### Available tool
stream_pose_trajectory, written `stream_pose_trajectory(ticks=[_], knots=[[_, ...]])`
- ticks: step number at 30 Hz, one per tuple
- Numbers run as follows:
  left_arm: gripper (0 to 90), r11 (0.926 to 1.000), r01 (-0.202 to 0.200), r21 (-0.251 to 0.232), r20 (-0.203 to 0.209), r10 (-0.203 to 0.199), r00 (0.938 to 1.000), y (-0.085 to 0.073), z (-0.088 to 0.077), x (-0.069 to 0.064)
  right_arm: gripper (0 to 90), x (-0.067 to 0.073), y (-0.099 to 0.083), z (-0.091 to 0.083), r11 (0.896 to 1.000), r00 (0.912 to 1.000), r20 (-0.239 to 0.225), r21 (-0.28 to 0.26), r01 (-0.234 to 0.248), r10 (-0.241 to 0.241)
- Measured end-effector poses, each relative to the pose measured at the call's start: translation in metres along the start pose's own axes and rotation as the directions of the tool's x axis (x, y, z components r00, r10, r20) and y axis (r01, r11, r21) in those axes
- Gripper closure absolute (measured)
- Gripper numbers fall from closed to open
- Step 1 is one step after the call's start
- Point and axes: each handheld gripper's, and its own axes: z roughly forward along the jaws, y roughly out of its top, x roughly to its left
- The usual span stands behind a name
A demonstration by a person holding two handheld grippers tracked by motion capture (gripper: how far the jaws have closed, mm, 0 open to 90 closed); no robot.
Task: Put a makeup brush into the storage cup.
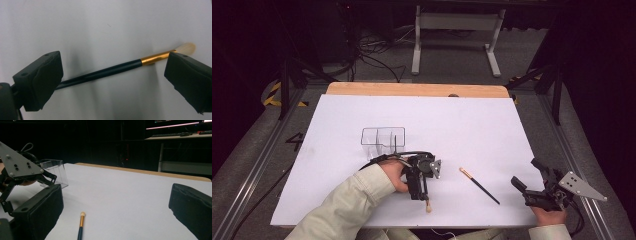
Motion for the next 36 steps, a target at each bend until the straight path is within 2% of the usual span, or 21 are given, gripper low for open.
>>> stream_pose_trajectory(ticks=[4, 12, 15, 21, 24, 31, 36], knots=[[3.6, 1.0, -0.001, 0.004, 0.014, 0.001, 0.9999, 0.0004, 0.0021, -0.0005, 0.3, -0.0001, 0.0001, -0.0001, 1.0, 1.0, -0.001, -0.001, 0.003, -0.003], [5.1, 0.9993, -0.001, 0.036, 0.017, 0.001, 0.9998, 0.0003, 0.0057, 0.0005, 0.4, -0.0013, -0.0003, 0.0002, 1.0, 1.0, -0.002, 0.003, -0.003, 0.003], [6.1, 0.9996, 0.002, 0.028, 0.023, -0.003, 0.9997, -0.0001, 0.0075, 0.0001, 0.4, -0.0013, -0.0004, 0.0007, 1.0, 1.0, -0.005, 0.006, -0.002, 0.002], [9.1, 0.9995, -0.006, 0.032, 0.009, 0.006, 0.9999, -0.0005, 0.0069, -0.0005, 0.4, -0.001, -0.0001, 0.0011, 1.0, 0.9999, -0.009, 0.003, -0.014, 0.014], [13.6, 0.999, -0.011, 0.044, -0.009, 0.011, 0.9999, -0.0007, 0.0051, -0.0019, 0.4, -0.0013, -0.0002, 0.0016, 1.0, 1.0, -0.006, 0.007, -0.006, 0.006], [18.9, 0.9986, -0.012, 0.052, -0.013, 0.013, 0.9998, -0.0006, 0.0035, -0.0037, 0.5, -0.0011, -0.0002, 0.0038, 1.0, 0.9999, -0.008, 0.012, -0.006, 0.006], [29.7, 0.9986, -0.018, 0.05, -0.009, 0.018, 0.9998, -0.0008, 0.0005, -0.0058, 0.6, -0.0005, -0.0004, 0.0047, 1.0, 0.9999, -0.007, 0.021, -0.011, 0.011]])
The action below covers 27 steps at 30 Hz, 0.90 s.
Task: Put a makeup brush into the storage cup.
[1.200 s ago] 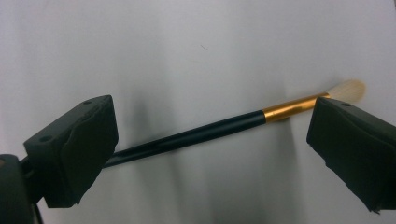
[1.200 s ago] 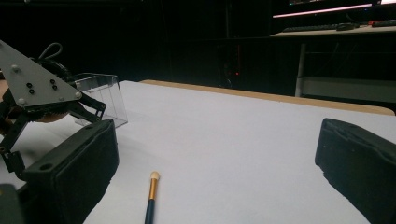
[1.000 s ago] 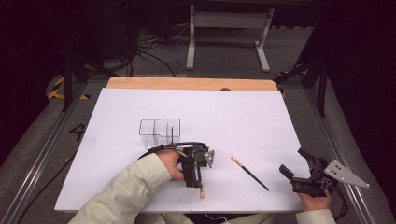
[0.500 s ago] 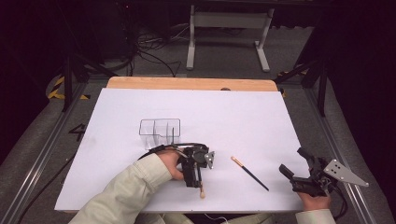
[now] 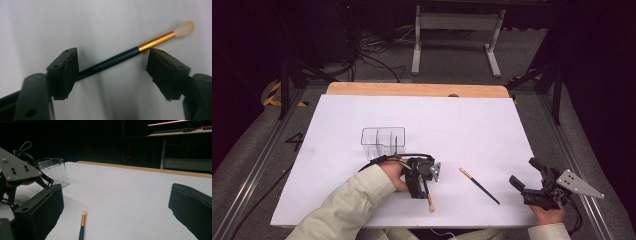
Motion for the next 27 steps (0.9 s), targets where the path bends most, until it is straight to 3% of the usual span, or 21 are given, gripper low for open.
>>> stream_pose_trajectory(ticks=[4, 6, 10, 13, 16, 27], knots=[[43.1, 1.0, -0.001, 0.006, -0.002, 0.001, 1.0, 0.0001, -0.0024, -0.0003, 0.7, 0.0, 0.0, 0.0001, 1.0, 1.0, 0.001, 0.001, 0.0, 0.0], [45.5, 0.9998, 0.015, 0.011, -0.008, -0.015, 0.9999, 0.0009, -0.0027, -0.0008, 0.6, 0.0, -0.0001, 0.0002, 1.0, 1.0, 0.001, 0.002, -0.001, 0.001], [55.5, 0.9996, 0.006, 0.026, -0.005, -0.006, 1.0, 0.0027, -0.0042, -0.0039, 0.7, 0.0001, -0.0002, 0.0004, 1.0, 1.0, 0.001, 0.003, -0.004, 0.004], [72.1, 0.9994, 0.002, 0.035, -0.005, -0.001, 1.0, 0.0035, -0.0048, -0.0054, 0.7, -0.0002, -0.0004, 0.0007, 1.0, 1.0, 0.003, 0.007, 0.002, -0.002], [81.7, 0.9991, -0.003, 0.043, -0.005, 0.003, 1.0, 0.0035, -0.0051, -0.0057, 0.7, -0.0003, -0.0006, 0.0009, 1.0, 1.0, 0.003, 0.009, 0.004, -0.004], [82.3, 0.9982, -0.01, 0.059, -0.018, 0.011, 0.9998, 0.0059, -0.0057, -0.0079, 0.7, -0.0008, -0.0011, 0.0012, 1.0, 1.0, 0.004, 0.01, 0.001, -0.002]])
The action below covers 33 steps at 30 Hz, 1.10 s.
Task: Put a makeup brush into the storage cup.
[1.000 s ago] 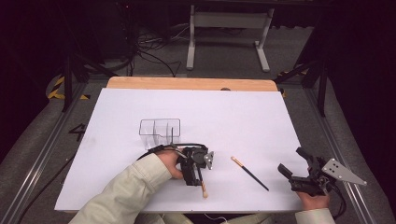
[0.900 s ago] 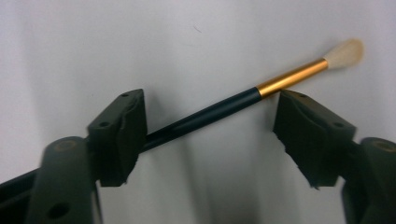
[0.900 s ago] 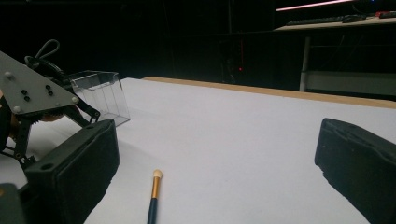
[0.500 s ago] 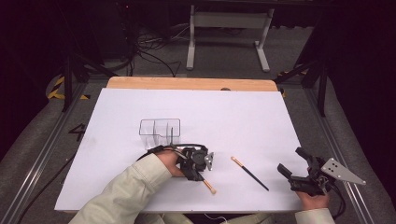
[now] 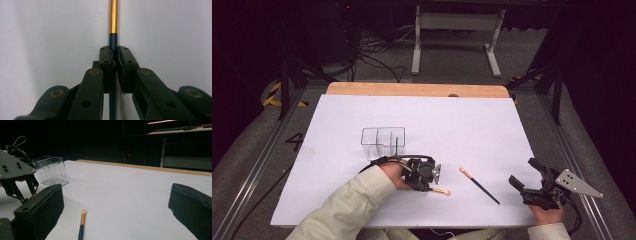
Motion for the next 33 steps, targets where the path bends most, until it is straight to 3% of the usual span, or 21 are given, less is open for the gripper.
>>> stream_pose_trajectory(ticks=[8, 15, 21, 26, 27, 30, 32, 33], knots=[[82.3, 0.9994, 0.009, -0.032, -0.026, -0.009, 0.9996, -0.001, -0.011, -0.002, 0.7, 0.0, 0.0, 0.0, 1.0, 1.0, -0.001, 0.0, 0.005, -0.005], [82.4, 0.9933, 0.002, -0.115, -0.056, -0.009, 0.9984, -0.005, -0.026, -0.006, 0.7, 0.001, 0.0, 0.003, 1.0, 1.0, -0.008, 0.006, 0.001, -0.001], [82.4, 0.977, 0.007, -0.213, -0.064, -0.021, 0.9977, -0.011, -0.041, -0.006, 0.7, 0.0, 0.0, 0.005, 1.0, 0.9999, -0.013, 0.008, 0.006, -0.006], [82.4, 0.9512, 0.02, -0.308, -0.079, -0.047, 0.9958, -0.018, -0.053, -0.007, 0.7, 0.001, 0.001, 0.008, 1.0, 0.9998, -0.021, 0.011, 0.009, -0.008], [82.4, 0.9369, 0.037, -0.348, -0.066, -0.063, 0.9958, -0.02, -0.055, -0.008, 0.7, 0.001, 0.001, 0.009, 1.0, 0.9997, -0.021, 0.01, 0.009, -0.009], [82.4, 0.9209, 0.05, -0.387, -0.044, -0.072, 0.9964, -0.025, -0.059, -0.009, 0.7, 0.001, 0.001, 0.011, 1.0, 0.9996, -0.028, 0.008, 0.004, -0.004], [82.4, 0.9009, 0.063, -0.43, -0.036, -0.087, 0.9956, -0.03, -0.063, -0.009, 0.7, 0.001, 0.001, 0.012, 1.0, 0.9995, -0.031, 0.01, 0.002, -0.002], [82.4, 0.9009, 0.063, -0.43, -0.036, -0.087, 0.9956, -0.03, -0.063, -0.009, 0.7, 0.001, 0.001, 0.012, 1.0, 0.9995, -0.031, 0.01, 0.002, -0.002]])
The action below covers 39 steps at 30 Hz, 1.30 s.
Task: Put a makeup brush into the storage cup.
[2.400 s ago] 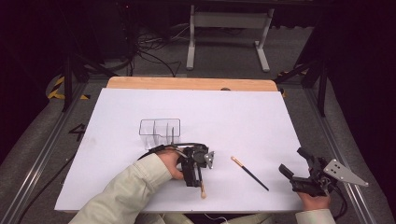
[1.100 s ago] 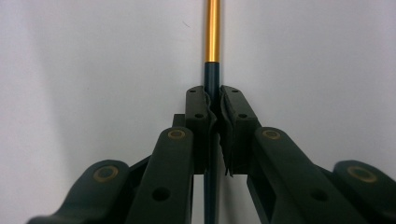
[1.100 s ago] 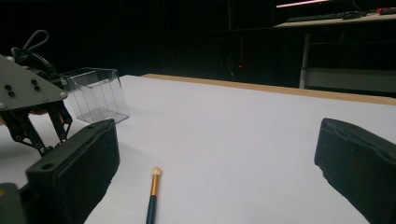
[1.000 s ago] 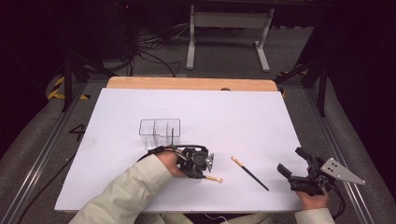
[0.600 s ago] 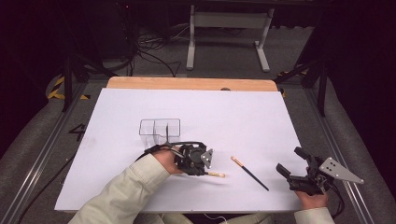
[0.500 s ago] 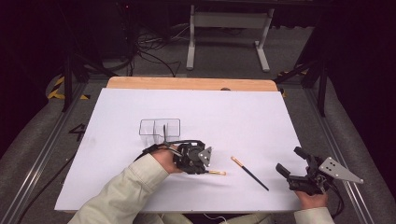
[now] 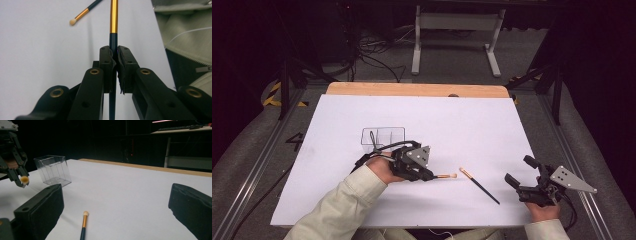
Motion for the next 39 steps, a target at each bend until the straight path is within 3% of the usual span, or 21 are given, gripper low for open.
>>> stream_pose_trajectory(ticks=[2, 3, 4, 7, 13, 15, 16, 17, 18, 20, 22, 28, 31, 33, 35, 36, 38, 39], knots=[[82.4, 0.999, 0.012, -0.042, -0.001, -0.012, 0.9999, -0.003, -0.006, 0.0, 0.7, 0.0, 0.0, 0.002, 1.0, 1.0, -0.004, 0.0, 0.002, -0.002], [82.4, 0.996, 0.019, -0.088, -0.006, -0.019, 0.9998, -0.005, -0.012, 0.0, 0.7, 0.0, 0.001, 0.003, 1.0, 0.9999, -0.006, -0.001, 0.008, -0.008], [82.4, 0.996, 0.019, -0.088, -0.006, -0.019, 0.9998, -0.005, -0.012, 0.0, 0.7, 0.0, 0.001, 0.004, 1.0, 0.9999, -0.009, -0.001, 0.009, -0.009], [82.4, 0.986, 0.03, -0.164, -0.009, -0.032, 0.9995, -0.008, -0.02, -0.001, 0.7, -0.001, 0.001, 0.006, 1.0, 0.9998, -0.014, -0.002, 0.012, -0.012], [82.4, 0.9667, 0.033, -0.254, -0.045, -0.046, 0.9979, -0.013, -0.034, -0.006, 0.7, 0.0, 0.002, 0.013, 1.0, 0.9995, -0.029, 0.002, 0.011, -0.011], [82.4, 0.9551, 0.044, -0.293, -0.05, -0.062, 0.9968, -0.017, -0.038, -0.005, 0.7, 0.0, 0.002, 0.014, 1.0, 0.9993, -0.034, 0.003, 0.012, -0.012], [82.4, 0.9404, 0.058, -0.335, -0.059, -0.082, 0.9948, -0.02, -0.043, -0.005, 0.7, 0.0, 0.002, 0.016, 1.0, 0.9992, -0.037, 0.003, 0.014, -0.014], [82.4, 0.9404, 0.058, -0.335, -0.059, -0.082, 0.9948, -0.02, -0.043, -0.005, 0.7, 0.0, 0.003, 0.016, 1.0, 0.9992, -0.038, 0.003, 0.013, -0.013], [82.4, 0.9329, 0.062, -0.355, -0.067, -0.092, 0.9935, -0.022, -0.045, -0.005, 0.7, 0.0, 0.003, 0.016, 1.0, 0.9992, -0.038, 0.003, 0.013, -0.013], [82.4, 0.9137, 0.068, -0.401, -0.082, -0.11, 0.9906, -0.026, -0.051, -0.005, 0.7, 0.0, 0.003, 0.018, 1.0, 0.999, -0.043, 0.003, 0.011, -0.011], [82.4, 0.8895, 0.08, -0.45, -0.094, -0.136, 0.9862, -0.031, -0.057, -0.006, 0.7, 0.0, 0.003, 0.019, 1.0, 0.9988, -0.047, 0.004, 0.014, -0.014], [82.4, 0.8535, 0.081, -0.515, -0.122, -0.167, 0.9784, -0.038, -0.066, -0.006, 0.7, 0.0, 0.003, 0.022, 1.0, 0.9985, -0.052, 0.011, 0.017, -0.016], [82.4, 0.8213, 0.087, -0.564, -0.127, -0.19, 0.9735, -0.043, -0.071, -0.005, 0.7, 0.0, 0.003, 0.023, 1.0, 0.9984, -0.054, 0.012, 0.016, -0.015], [82.4, 0.7951, 0.095, -0.599, -0.123, -0.209, 0.97, -0.047, -0.074, -0.003, 0.7, 0.0, 0.003, 0.023, 1.0, 0.9985, -0.053, 0.013, 0.015, -0.015], [82.4, 0.7756, 0.102, -0.623, -0.131, -0.232, 0.9639, -0.051, -0.077, -0.002, 0.7, 0.0, 0.003, 0.022, 1.0, 0.9985, -0.053, 0.012, 0.014, -0.014], [82.4, 0.7756, 0.102, -0.623, -0.131, -0.232, 0.9639, -0.051, -0.077, -0.002, 0.7, 0.0, 0.003, 0.022, 1.0, 0.9985, -0.053, 0.012, 0.014, -0.014], [82.4, 0.7585, 0.104, -0.643, -0.136, -0.247, 0.9594, -0.054, -0.078, -0.001, 0.7, 0.0, 0.002, 0.023, 1.0, 0.9985, -0.052, 0.014, 0.014, -0.014], [82.4, 0.7557, 0.104, -0.647, -0.142, -0.253, 0.9568, -0.055, -0.079, -0.001, 0.7, 0.0, 0.002, 0.023, 1.0, 0.9985, -0.052, 0.014, 0.015, -0.014]])
